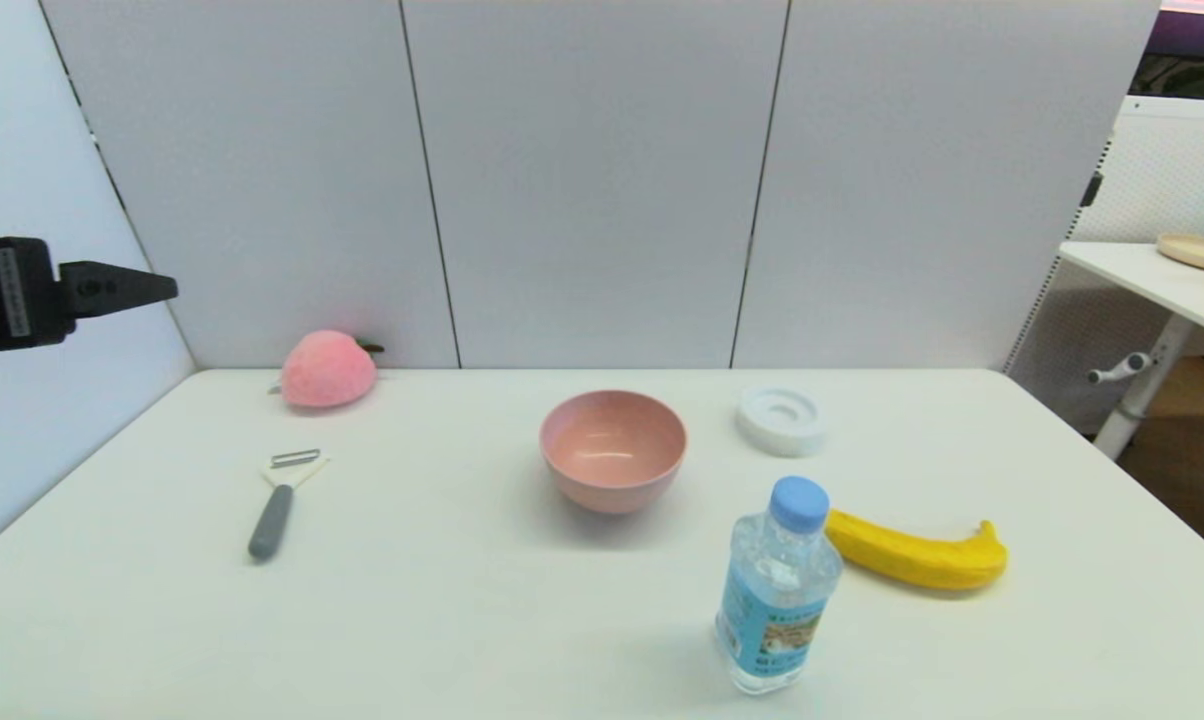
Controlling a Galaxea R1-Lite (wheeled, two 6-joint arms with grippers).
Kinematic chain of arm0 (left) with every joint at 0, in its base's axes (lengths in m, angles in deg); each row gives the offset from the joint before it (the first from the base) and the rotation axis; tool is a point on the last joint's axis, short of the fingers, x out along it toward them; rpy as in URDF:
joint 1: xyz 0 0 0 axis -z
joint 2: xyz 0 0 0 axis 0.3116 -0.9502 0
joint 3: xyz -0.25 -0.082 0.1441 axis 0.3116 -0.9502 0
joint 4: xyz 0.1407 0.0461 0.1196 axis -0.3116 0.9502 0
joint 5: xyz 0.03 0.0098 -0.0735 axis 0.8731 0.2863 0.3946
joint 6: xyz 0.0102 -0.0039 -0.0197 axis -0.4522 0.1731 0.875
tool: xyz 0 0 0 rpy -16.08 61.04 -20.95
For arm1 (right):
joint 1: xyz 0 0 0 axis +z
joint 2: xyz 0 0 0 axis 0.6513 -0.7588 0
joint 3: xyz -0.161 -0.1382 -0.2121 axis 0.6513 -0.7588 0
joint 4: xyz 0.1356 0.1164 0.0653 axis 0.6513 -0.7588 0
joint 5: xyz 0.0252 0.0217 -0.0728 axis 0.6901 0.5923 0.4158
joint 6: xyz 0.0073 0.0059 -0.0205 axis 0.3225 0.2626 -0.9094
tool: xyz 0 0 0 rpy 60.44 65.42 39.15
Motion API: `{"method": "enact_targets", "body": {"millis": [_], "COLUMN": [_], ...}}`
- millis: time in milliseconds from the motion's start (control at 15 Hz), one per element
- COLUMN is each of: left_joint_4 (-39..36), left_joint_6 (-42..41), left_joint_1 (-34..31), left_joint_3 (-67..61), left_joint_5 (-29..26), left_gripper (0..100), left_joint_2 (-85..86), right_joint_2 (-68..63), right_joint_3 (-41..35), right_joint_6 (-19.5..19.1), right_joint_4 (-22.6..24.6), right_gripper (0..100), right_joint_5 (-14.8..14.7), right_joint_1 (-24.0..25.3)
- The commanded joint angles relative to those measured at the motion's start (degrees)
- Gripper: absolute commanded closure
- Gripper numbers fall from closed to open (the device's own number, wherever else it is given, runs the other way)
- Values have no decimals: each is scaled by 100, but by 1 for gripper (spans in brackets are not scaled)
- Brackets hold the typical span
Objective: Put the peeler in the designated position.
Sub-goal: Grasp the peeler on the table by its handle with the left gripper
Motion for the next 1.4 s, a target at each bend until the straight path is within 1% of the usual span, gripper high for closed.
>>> {"method": "enact_targets", "body": {"millis": [67, 267, 533, 933, 1133, 1267, 1400], "left_joint_4": [455, 604, 1017, 1052, 1474, 1914, 2142], "left_joint_6": [56, 73, 73, 65, 117, 451, 610], "left_joint_1": [11, 11, 20, 213, 222, 240, 240], "left_joint_3": [640, 868, 1053, 1343, 1448, 1519, 1466], "left_joint_5": [9, 0, 0, 0, 26, 26, -9], "left_gripper": [0, 0, 0, 0, 0, 0, 0], "left_joint_2": [-1332, -2000, -2747, -3635, -3802, -3784, -3626], "right_joint_2": [-7, -7, -7, -7, -7, -7, -7], "right_joint_3": [0, 0, 0, 0, 0, 0, 0], "right_joint_6": [-1, -1, -1, -1, -1, -1, -1], "right_joint_4": [2, 2, 2, 2, 2, 2, 2], "right_gripper": [0, 0, 0, 0, 0, 0, 0], "right_joint_5": [2, 2, -7, -7, 2, -7, 2], "right_joint_1": [2, 2, 2, 2, 2, 2, 2]}}
